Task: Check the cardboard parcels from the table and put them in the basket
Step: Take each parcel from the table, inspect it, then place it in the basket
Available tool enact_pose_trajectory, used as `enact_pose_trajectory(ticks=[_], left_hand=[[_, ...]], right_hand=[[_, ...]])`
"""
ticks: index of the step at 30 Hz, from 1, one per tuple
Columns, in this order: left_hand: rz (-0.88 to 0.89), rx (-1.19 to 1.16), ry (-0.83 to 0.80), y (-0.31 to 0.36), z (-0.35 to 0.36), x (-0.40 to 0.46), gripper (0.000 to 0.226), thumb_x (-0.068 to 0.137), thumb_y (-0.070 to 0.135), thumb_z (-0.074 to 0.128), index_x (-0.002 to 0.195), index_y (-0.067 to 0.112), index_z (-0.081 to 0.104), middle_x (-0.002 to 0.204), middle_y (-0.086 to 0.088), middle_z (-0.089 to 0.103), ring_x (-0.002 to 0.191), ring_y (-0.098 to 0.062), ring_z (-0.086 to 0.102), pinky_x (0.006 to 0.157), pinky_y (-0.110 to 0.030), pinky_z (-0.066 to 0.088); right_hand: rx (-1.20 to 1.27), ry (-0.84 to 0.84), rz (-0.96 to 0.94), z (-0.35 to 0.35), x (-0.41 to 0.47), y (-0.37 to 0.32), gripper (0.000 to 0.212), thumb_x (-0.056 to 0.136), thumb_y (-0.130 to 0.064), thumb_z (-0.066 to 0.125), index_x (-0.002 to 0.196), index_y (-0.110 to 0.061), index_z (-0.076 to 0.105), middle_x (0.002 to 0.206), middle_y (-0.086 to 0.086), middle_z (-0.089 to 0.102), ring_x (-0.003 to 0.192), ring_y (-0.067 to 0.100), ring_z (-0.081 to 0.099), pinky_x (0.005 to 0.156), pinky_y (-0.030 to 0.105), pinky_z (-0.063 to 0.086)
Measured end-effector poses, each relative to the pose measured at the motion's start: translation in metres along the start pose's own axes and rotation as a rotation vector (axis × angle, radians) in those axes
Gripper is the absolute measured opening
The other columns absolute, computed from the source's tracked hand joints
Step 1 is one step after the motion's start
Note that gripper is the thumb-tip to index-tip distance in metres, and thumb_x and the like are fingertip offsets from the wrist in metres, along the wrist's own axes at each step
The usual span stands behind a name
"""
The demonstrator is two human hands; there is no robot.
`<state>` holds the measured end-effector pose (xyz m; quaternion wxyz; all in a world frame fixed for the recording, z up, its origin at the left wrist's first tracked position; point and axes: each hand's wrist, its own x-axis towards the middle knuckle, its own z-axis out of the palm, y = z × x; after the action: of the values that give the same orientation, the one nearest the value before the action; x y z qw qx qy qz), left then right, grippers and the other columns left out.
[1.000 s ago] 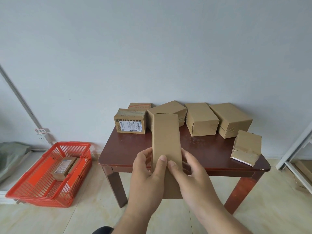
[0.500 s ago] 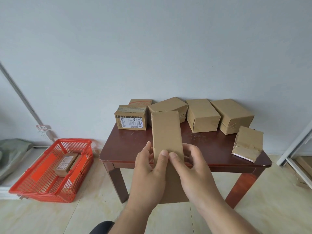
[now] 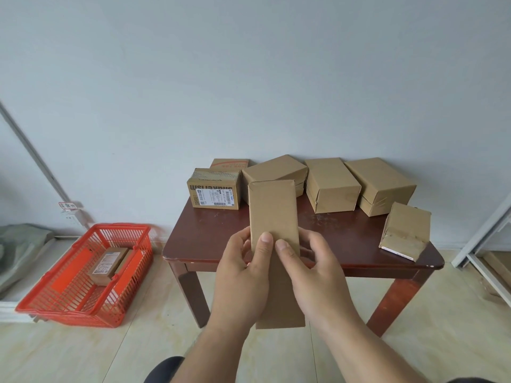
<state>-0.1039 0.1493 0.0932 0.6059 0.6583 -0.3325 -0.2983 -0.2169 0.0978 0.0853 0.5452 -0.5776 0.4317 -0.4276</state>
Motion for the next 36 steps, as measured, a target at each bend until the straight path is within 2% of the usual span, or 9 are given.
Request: enact_pose_trajectory(ticks=[7,10,12,16,20,24,27,30,36], left_hand=[[0.034,-0.035,-0.034,-0.001,0.005,-0.004,0.039,0.097,0.05,0.065,0.131,0.031,0.061,0.115,0.014,0.075,0.1,0.004,0.071,0.07,-0.014,0.055],[0.037,-0.049,-0.082,-0.002,0.003,0.0,0.064,0.094,0.057,0.069,0.15,0.032,0.049,0.135,0.012,0.069,0.122,-0.002,0.066,0.098,-0.03,0.058],[0.029,-0.045,-0.1,-0.001,0.001,0.003,0.08,0.084,0.072,0.067,0.155,0.043,0.042,0.144,0.011,0.062,0.133,-0.008,0.06,0.11,-0.042,0.053],[0.08,-0.027,-0.092,-0.001,-0.002,0.007,0.058,0.084,0.074,0.058,0.139,0.056,0.054,0.137,0.007,0.065,0.123,-0.007,0.066,0.104,-0.044,0.056],[0.098,-0.017,-0.096,-0.005,0.0,0.005,0.061,0.084,0.076,0.062,0.14,0.055,0.053,0.139,0.007,0.065,0.126,-0.008,0.065,0.104,-0.045,0.056],[0.095,-0.007,-0.085,-0.006,0.003,0.0,0.055,0.088,0.065,0.067,0.14,0.049,0.054,0.138,0.007,0.066,0.13,-0.009,0.062,0.105,-0.044,0.055],[0.079,-0.061,-0.065,-0.001,0.0,0.003,0.06,0.089,0.066,0.066,0.138,0.032,0.055,0.13,0.012,0.07,0.121,0.0,0.065,0.1,-0.035,0.058],[0.077,-0.081,-0.069,0.005,-0.003,0.004,0.055,0.085,0.064,0.062,0.129,0.032,0.057,0.12,0.015,0.074,0.118,0.002,0.067,0.092,-0.028,0.058],[0.068,-0.038,-0.131,0.001,-0.003,0.0,0.06,0.089,0.072,0.063,0.144,0.05,0.053,0.143,0.006,0.064,0.136,-0.013,0.059,0.112,-0.049,0.049]], right_hand=[[-0.012,0.04,0.017,-0.002,0.009,-0.007,0.039,0.087,-0.054,0.076,0.118,-0.034,0.065,0.108,-0.016,0.076,0.096,-0.007,0.071,0.079,0.022,0.052],[-0.012,0.044,-0.008,-0.002,0.011,-0.009,0.043,0.085,-0.057,0.076,0.117,-0.03,0.065,0.106,-0.014,0.076,0.093,-0.008,0.07,0.069,0.01,0.049],[-0.012,0.03,-0.028,-0.002,0.009,-0.009,0.052,0.08,-0.063,0.074,0.118,-0.03,0.065,0.109,-0.015,0.076,0.097,-0.007,0.07,0.074,0.012,0.05],[0.016,-0.007,-0.03,-0.002,0.005,-0.004,0.049,0.079,-0.061,0.074,0.119,-0.035,0.064,0.116,-0.014,0.076,0.108,-0.002,0.071,0.089,0.026,0.056],[-0.014,-0.008,-0.046,-0.003,0.009,-0.008,0.058,0.088,-0.057,0.073,0.142,-0.043,0.057,0.121,-0.02,0.074,0.109,-0.007,0.068,0.095,0.026,0.054],[-0.034,-0.009,-0.065,-0.003,0.012,-0.013,0.062,0.078,-0.071,0.066,0.133,-0.043,0.064,0.111,-0.019,0.077,0.105,-0.002,0.071,0.09,0.026,0.054],[-0.015,-0.031,-0.066,-0.003,0.007,-0.011,0.058,0.078,-0.068,0.068,0.129,-0.041,0.065,0.116,-0.019,0.076,0.108,-0.002,0.07,0.088,0.024,0.054],[0.013,-0.051,-0.057,-0.002,0.002,-0.01,0.053,0.08,-0.062,0.07,0.128,-0.04,0.064,0.117,-0.02,0.075,0.108,-0.006,0.07,0.081,0.018,0.057],[0.033,0.017,-0.028,-0.002,0.003,-0.013,0.057,0.074,-0.07,0.068,0.117,-0.034,0.066,0.109,-0.02,0.076,0.102,-0.006,0.07,0.079,0.017,0.05]])
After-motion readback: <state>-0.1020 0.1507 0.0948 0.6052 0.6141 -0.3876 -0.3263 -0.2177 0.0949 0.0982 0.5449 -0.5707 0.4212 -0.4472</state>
